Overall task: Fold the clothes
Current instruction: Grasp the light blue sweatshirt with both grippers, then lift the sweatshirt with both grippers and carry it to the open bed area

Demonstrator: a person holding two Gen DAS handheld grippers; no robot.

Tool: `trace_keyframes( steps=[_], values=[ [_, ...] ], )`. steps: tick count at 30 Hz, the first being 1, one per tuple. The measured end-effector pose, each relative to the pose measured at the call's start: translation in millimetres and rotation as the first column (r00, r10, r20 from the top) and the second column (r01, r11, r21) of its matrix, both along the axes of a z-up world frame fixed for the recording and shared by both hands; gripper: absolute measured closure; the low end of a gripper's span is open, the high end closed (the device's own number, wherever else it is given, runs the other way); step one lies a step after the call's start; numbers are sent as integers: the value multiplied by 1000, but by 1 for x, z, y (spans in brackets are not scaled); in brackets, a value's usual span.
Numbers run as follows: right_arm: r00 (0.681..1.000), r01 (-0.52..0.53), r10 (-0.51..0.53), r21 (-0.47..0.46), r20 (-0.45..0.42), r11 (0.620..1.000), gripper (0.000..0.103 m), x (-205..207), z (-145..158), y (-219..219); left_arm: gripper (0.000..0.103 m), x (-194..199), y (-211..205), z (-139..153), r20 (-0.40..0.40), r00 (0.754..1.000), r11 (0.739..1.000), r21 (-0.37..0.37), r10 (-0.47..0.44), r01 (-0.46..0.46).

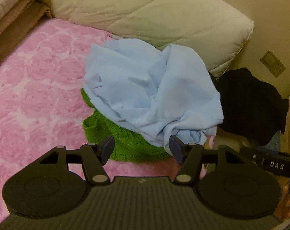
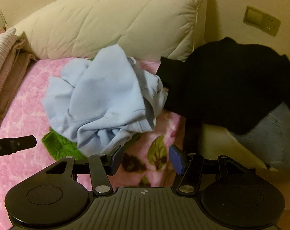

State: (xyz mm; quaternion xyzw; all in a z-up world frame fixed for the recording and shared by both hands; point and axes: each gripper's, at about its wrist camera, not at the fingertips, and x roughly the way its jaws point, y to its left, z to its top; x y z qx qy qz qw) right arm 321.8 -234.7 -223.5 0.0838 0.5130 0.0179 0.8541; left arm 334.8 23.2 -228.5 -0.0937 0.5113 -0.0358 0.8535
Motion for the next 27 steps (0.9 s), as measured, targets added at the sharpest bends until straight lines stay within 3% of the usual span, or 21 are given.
trace_keyframes(
  steps=[5, 9, 12, 19, 20, 21, 22, 23, 24, 25, 27],
  values=[
    [1000, -6, 6, 44, 10, 999, 46, 32, -22, -3, 43, 31, 1, -28, -35, 999, 999, -45, -1, 0],
    [1000, -6, 5, 63, 21, 998, 46, 54, -38, 0, 43, 54, 15, -54, -97, 991, 981, -162, 88, -103],
    [1000, -1, -1, 73, 19, 997, 46, 65, -52, 1, 43, 66, 28, -73, -140, 976, 944, -262, 167, -199],
    [1000, -5, 6, 94, -13, 996, 46, 80, -83, 8, 41, 86, 40, -122, -259, 934, 850, -406, 244, -335],
    [1000, -12, 13, 90, -12, 996, 46, 80, -82, 10, 42, 86, 42, -125, -266, 930, 834, -428, 252, -348],
    [1000, -19, 20, 87, -10, 996, 48, 81, -82, 12, 60, 87, 44, -129, -273, 926, 816, -451, 259, -361],
    [1000, -26, 27, 86, -7, 996, 72, 81, -80, 13, 69, 88, 45, -130, -274, 926, 804, -469, 261, -365],
    [999, -34, 33, 94, 5, 995, 80, 80, -75, 14, 72, 88, 46, -126, -261, 931, 804, -478, 254, -353],
    [999, -41, 40, 102, 18, 994, 82, 80, -69, 14, 82, 88, 46, -121, -242, 939, 809, -482, 245, -336],
    [999, -47, 43, 112, 32, 993, 94, 80, -64, 14, 86, 87, 47, -116, -221, 946, 815, -486, 236, -316],
    [996, -46, 35, 146, 79, 988, 96, 77, -47, 12, 89, 82, 49, -101, -173, 961, 823, -497, 216, -275]
  ],
)
